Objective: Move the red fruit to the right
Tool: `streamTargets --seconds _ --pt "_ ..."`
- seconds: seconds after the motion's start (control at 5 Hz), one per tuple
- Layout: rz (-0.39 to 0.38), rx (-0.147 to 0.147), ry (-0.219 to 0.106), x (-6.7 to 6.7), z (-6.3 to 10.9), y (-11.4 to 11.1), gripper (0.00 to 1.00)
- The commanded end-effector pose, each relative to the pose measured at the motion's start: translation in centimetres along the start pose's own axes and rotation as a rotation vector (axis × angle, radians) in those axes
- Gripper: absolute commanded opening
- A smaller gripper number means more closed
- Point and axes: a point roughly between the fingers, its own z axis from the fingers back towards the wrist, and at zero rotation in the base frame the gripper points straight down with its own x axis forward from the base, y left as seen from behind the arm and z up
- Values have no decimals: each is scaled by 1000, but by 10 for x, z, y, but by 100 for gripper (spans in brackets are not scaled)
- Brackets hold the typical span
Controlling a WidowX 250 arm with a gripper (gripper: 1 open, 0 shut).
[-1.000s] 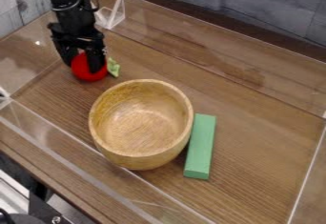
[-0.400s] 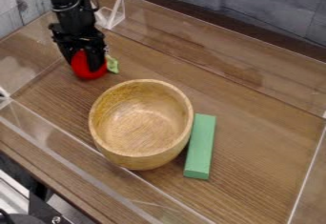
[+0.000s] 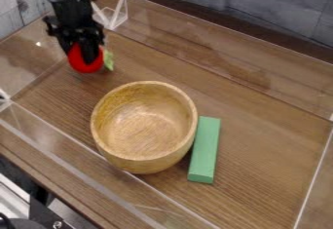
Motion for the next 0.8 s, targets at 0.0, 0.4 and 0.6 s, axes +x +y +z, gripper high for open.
streamTargets --seconds 0.0,0.4,0.6 --pt "7 37 -104 18 50 -11 0" --pt "-11 5 -135 29 82 -67 0" --pt "-36 -14 -137 33 87 -104 0"
